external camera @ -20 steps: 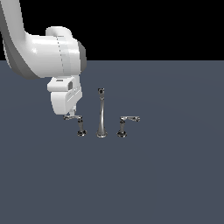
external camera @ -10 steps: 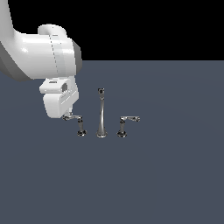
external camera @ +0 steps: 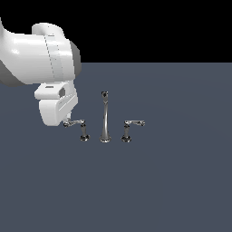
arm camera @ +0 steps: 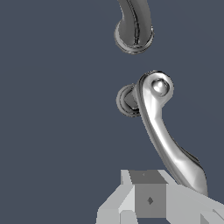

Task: Turn on the faucet by rotating a designated handle.

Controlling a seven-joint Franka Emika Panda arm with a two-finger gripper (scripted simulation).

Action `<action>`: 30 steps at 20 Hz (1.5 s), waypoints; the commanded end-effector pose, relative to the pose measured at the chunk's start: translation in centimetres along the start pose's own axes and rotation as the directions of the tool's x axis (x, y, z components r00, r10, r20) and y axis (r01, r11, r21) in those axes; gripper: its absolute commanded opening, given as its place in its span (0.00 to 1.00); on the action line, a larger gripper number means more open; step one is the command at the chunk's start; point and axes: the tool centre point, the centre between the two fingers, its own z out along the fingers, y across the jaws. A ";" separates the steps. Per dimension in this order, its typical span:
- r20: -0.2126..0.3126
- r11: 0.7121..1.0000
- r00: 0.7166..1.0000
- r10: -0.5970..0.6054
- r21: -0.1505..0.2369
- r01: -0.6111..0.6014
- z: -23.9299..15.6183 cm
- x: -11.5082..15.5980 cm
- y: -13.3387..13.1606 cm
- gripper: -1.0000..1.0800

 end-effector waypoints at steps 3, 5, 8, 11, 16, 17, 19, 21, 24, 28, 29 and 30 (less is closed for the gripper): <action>-0.007 1.000 1.000 0.010 -0.008 -0.010 0.0 0.8 1.7 0.00; -0.008 1.000 1.000 0.013 -0.009 -0.013 0.0 0.9 2.3 0.00; -0.009 1.000 1.000 0.017 -0.010 -0.018 -0.1 1.1 3.3 0.00; -0.009 1.000 1.000 0.022 -0.012 -0.022 -0.1 1.3 4.4 0.00; -0.006 1.000 1.000 -0.010 -0.010 0.010 -0.1 1.8 4.6 0.00; -0.006 1.000 1.000 -0.007 -0.011 0.007 -0.1 2.2 4.8 0.00; -0.007 1.000 1.000 0.000 -0.011 0.000 -0.1 2.9 5.2 0.00; -0.008 1.000 1.000 0.006 -0.011 -0.006 -0.1 3.7 5.6 0.00; -0.009 1.000 1.000 0.016 -0.012 -0.016 -0.1 4.8 6.2 0.00; 0.000 1.000 1.000 -0.017 -0.012 0.017 -0.1 3.3 6.9 0.00; -0.001 1.000 1.000 -0.013 -0.012 0.013 -0.1 3.9 6.7 0.00; -0.002 1.000 1.000 -0.009 -0.012 0.009 -0.1 4.6 6.5 0.00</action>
